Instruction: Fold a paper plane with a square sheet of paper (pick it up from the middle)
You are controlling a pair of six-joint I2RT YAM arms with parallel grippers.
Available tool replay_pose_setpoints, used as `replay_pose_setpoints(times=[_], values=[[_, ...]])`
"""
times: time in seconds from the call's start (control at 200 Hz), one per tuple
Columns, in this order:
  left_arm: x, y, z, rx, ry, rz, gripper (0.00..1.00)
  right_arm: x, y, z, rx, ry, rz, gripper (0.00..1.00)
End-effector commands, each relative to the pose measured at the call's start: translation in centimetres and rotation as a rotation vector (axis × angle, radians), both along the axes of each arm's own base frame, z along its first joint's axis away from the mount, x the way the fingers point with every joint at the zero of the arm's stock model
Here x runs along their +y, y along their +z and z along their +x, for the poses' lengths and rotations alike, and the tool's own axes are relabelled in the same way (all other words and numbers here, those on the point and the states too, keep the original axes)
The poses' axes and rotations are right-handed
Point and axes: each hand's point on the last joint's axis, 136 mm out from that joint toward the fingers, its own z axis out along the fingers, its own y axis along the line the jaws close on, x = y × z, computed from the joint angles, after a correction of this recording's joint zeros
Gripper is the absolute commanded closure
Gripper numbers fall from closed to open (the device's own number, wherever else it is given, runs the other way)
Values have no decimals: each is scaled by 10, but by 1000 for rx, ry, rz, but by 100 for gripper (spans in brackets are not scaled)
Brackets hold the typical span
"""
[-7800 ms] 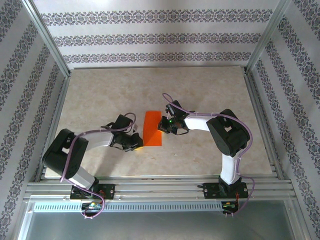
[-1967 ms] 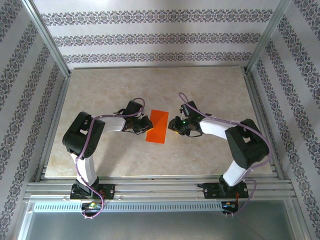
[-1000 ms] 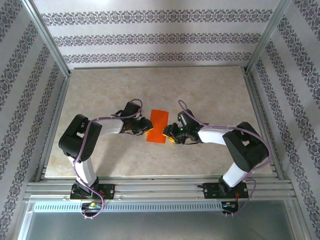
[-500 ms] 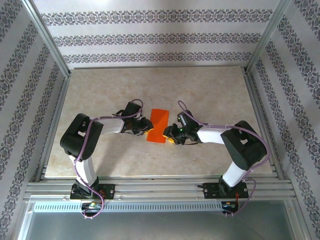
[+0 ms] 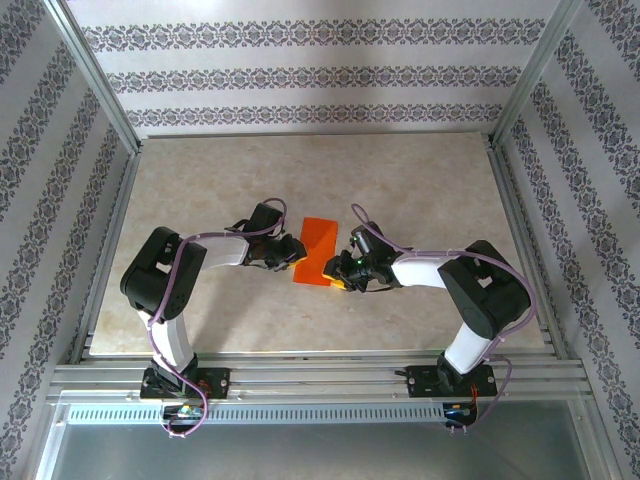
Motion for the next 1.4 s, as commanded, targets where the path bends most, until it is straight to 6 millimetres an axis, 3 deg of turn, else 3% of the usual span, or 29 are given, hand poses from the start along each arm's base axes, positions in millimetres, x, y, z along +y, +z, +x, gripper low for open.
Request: replay_pose_setpoints(times=[0.0,0.39,0.555,0.685,0.864,1.089,1.394], values=[[8,-19,-12,74,11,65,76,14,10,3,-27,37,44,67],[9,-18,-13,74,12,72,76,13,8,8,-46,12,57,75],[9,-15,-12,66,12,67,76,10,5,9,-30,-5,53,87],[-1,6,-6,-3,-24,13,76,3,1,6,-2,-12,36,98],[-21,42,6,-142,-101,-105,74,-6,-4,-9,70,57,18,100],[-28,28,9,-118,-142,-81,75,-14,-4,-24,127,134,47,100],[-19,0,5,-48,-121,-7,79,-18,-1,-19,127,134,42,97]])
